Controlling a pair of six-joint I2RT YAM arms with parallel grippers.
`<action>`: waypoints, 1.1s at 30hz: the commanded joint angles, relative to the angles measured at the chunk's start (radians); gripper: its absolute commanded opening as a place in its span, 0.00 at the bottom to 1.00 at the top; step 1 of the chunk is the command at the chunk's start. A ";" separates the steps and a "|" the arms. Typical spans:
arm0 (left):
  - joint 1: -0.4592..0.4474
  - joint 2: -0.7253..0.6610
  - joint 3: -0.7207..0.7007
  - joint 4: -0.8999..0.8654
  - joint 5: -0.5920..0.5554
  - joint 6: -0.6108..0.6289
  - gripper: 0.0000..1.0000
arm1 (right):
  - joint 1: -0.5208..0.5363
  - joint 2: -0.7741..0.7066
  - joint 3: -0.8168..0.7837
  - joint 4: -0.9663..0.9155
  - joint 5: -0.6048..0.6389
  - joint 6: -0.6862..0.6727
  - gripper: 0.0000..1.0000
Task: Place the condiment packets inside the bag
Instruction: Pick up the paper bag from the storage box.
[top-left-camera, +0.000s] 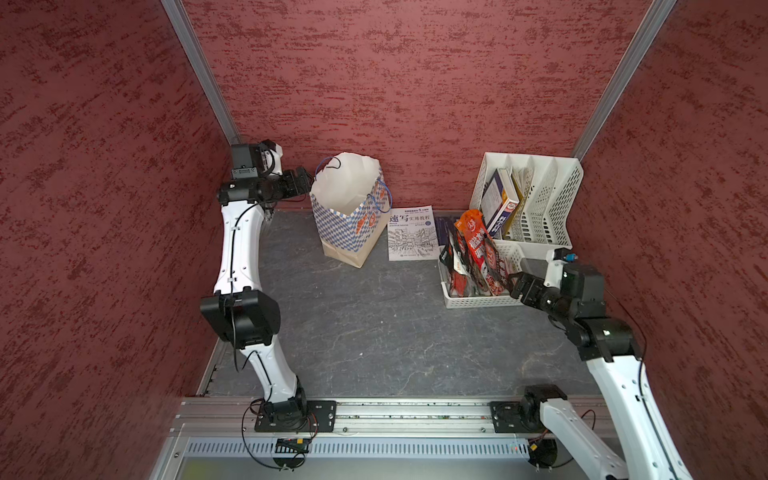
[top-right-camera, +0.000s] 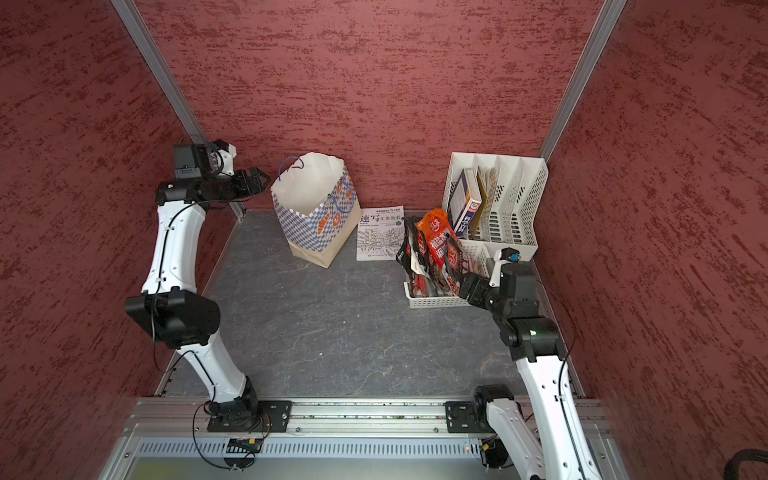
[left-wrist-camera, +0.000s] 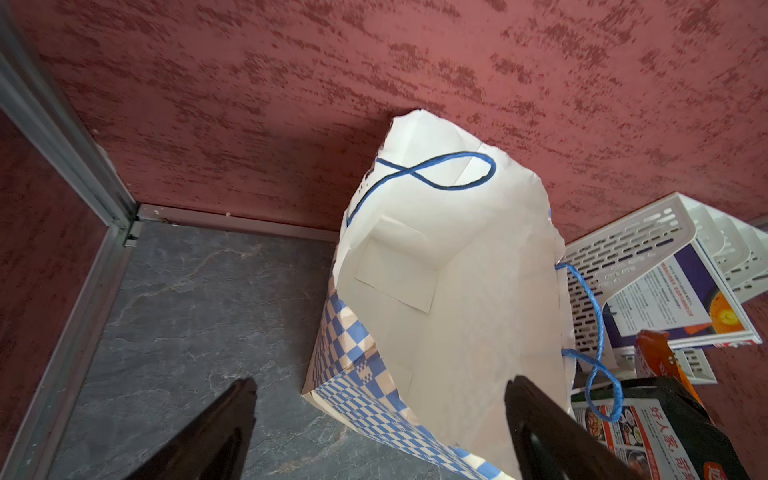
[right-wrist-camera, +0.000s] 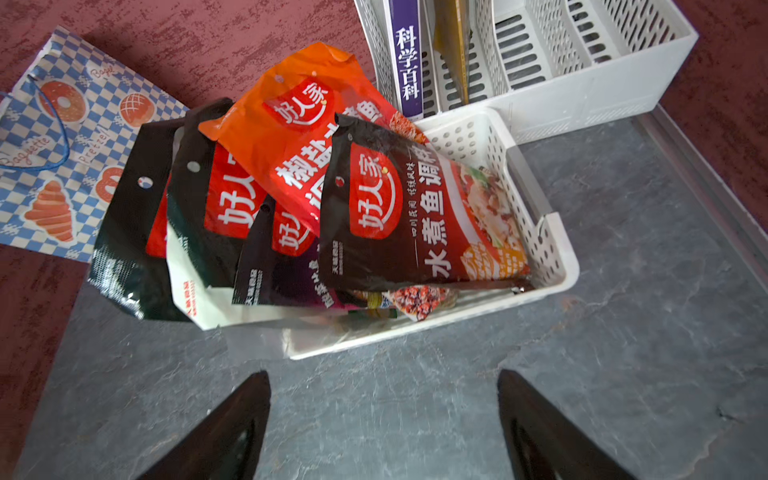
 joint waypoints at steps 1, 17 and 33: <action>-0.007 0.121 0.159 -0.142 0.080 0.051 0.91 | 0.009 -0.043 0.040 -0.122 -0.027 0.014 0.87; -0.083 0.251 0.260 -0.153 -0.230 0.197 0.61 | 0.012 -0.095 0.003 -0.134 -0.035 0.067 0.75; -0.094 0.118 0.265 -0.282 -0.201 -0.006 0.00 | 0.012 -0.122 -0.028 -0.118 -0.011 0.075 0.74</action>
